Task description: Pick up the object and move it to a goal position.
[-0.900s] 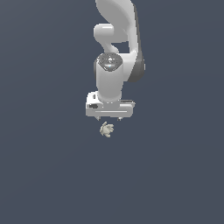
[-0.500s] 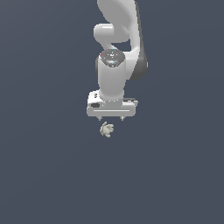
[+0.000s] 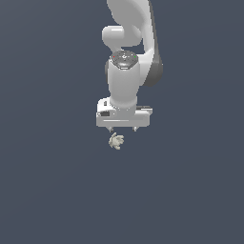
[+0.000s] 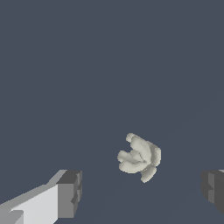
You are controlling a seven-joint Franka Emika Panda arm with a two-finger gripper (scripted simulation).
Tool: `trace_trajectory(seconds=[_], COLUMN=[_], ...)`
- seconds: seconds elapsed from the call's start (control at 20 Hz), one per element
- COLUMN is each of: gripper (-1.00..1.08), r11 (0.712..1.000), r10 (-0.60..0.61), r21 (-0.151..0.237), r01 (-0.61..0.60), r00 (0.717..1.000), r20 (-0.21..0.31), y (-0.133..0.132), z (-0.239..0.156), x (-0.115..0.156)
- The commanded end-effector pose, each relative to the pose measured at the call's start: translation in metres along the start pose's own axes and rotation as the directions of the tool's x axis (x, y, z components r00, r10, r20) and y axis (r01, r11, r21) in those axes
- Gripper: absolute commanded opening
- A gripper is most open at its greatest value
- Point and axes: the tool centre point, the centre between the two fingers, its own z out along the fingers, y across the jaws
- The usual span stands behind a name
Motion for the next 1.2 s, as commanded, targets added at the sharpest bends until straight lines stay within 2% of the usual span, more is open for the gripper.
trace_trajectory(seconds=[0.0,0.4,0.8,1.15], gripper=[1.0,1.0,1.0,1.0], r11=[1.0,0.986,0.935,0.903], r10=[0.02,0.167,0.354,0.429], r21=[0.001,0.005,-0.001,-0.008], r01=[-0.02,-0.167,-0.354,-0.429], r00=[1.0,0.986,0.935,0.903], r20=[0.002,0.016,0.033,0.038], y=[0.001,0.011,0.025,0.032], z=[0.005,0.036,0.075,0.09], x=[-0.001,-0.011,-0.027,-0.034])
